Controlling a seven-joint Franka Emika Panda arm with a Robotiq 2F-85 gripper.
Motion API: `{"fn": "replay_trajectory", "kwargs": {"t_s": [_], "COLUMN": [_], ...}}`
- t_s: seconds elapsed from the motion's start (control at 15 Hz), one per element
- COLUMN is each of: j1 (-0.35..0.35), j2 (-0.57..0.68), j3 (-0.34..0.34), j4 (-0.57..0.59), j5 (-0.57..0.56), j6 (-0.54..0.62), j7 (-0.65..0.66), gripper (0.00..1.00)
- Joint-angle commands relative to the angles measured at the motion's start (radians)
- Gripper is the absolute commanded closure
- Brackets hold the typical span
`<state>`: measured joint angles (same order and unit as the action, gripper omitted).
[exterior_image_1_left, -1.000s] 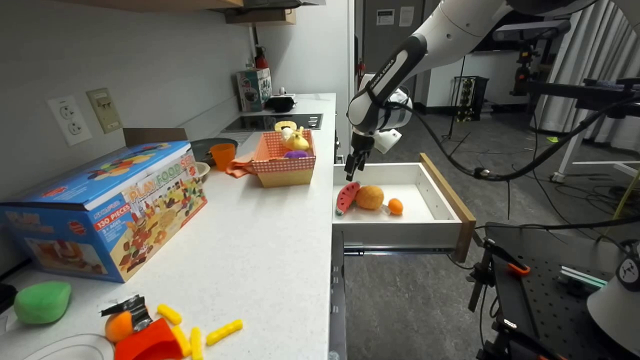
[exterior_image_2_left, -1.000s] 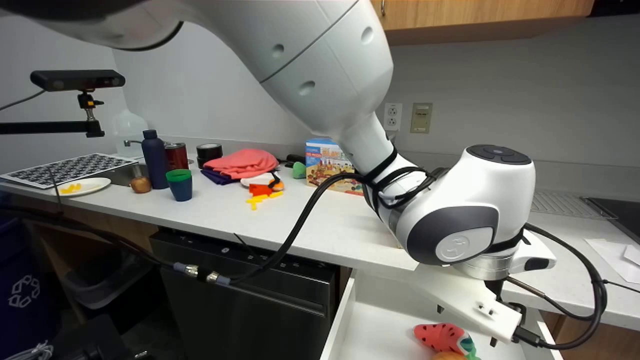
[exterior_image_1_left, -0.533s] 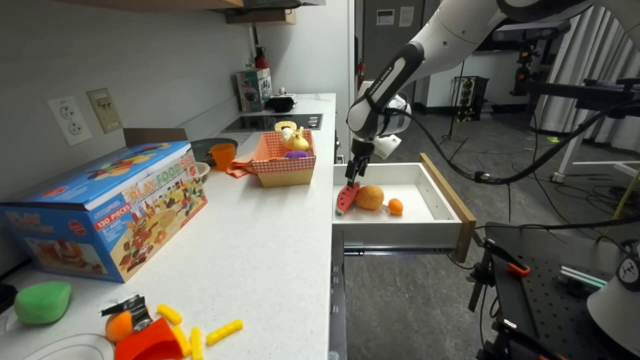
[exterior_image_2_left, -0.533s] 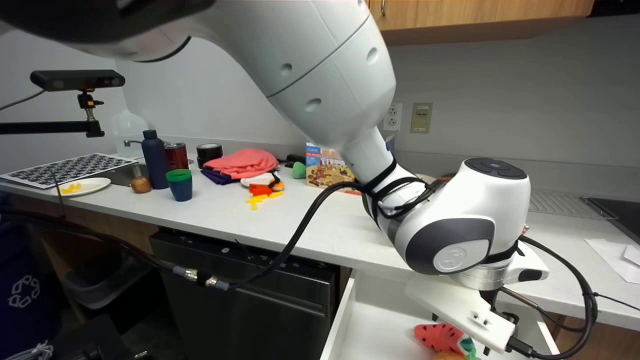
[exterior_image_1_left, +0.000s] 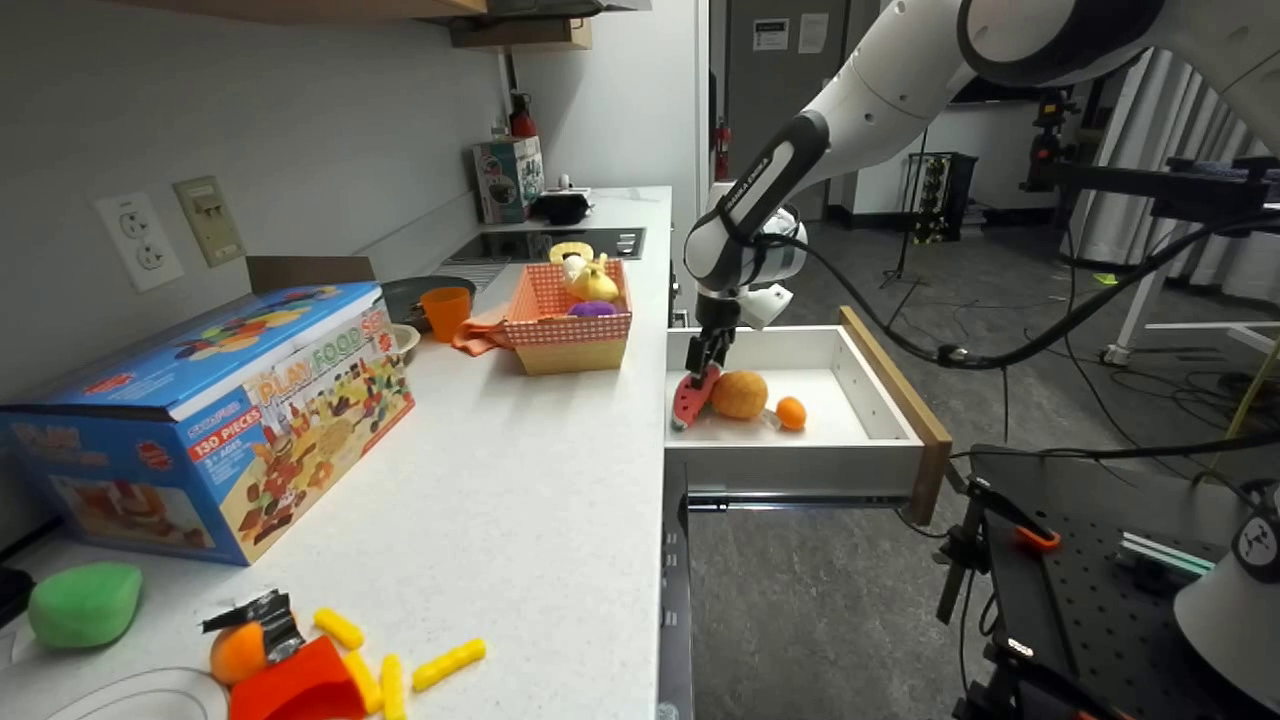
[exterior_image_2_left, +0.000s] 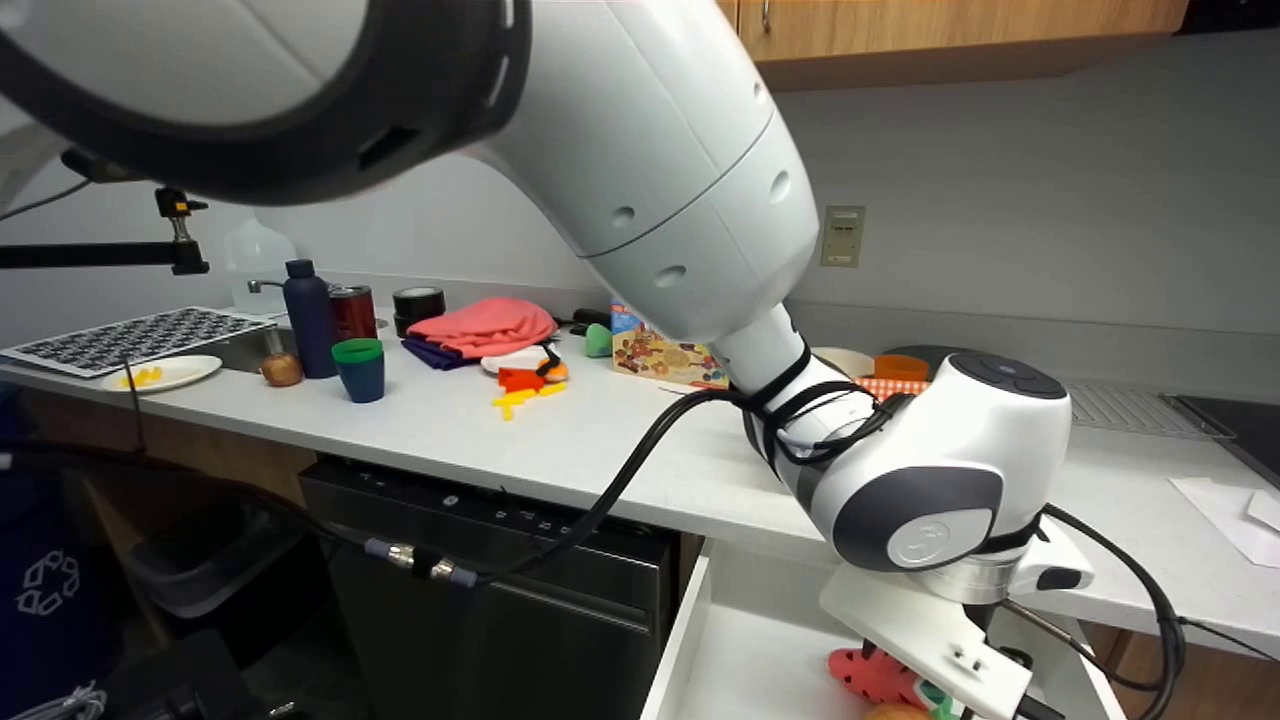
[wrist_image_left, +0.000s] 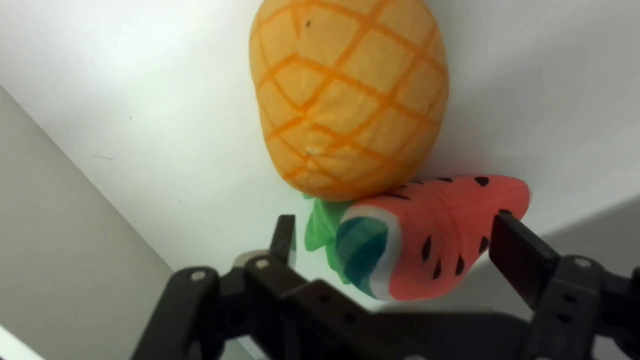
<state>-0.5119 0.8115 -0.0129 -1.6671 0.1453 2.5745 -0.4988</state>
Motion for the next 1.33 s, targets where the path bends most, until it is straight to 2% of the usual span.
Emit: {"fn": "replay_trajectory", "kwargs": {"t_s": [0.0,0.07,0.4,0.67,0.73,1.27], "j1": [-0.018,-0.017,-0.021,-0.029,-0.027,0.038], "j2": [0.059,0.067,0.066,0.007,-0.02,-0.328], "j3": [0.019,0.019,0.016,0.009,0.002,-0.096], "j4": [0.102,0.116,0.133,0.075,0.049,-0.224], "j5": [-0.007,-0.007,-0.001,0.001,-0.005,-0.113], "j6": [-0.058,-0.065,-0.086,-0.094,-0.094,-0.013], "j7": [-0.017,-0.016,-0.01,-0.009,-0.007,0.022], "gripper": [0.26,0.29,0.67,0.97,1.0,0.97]}}
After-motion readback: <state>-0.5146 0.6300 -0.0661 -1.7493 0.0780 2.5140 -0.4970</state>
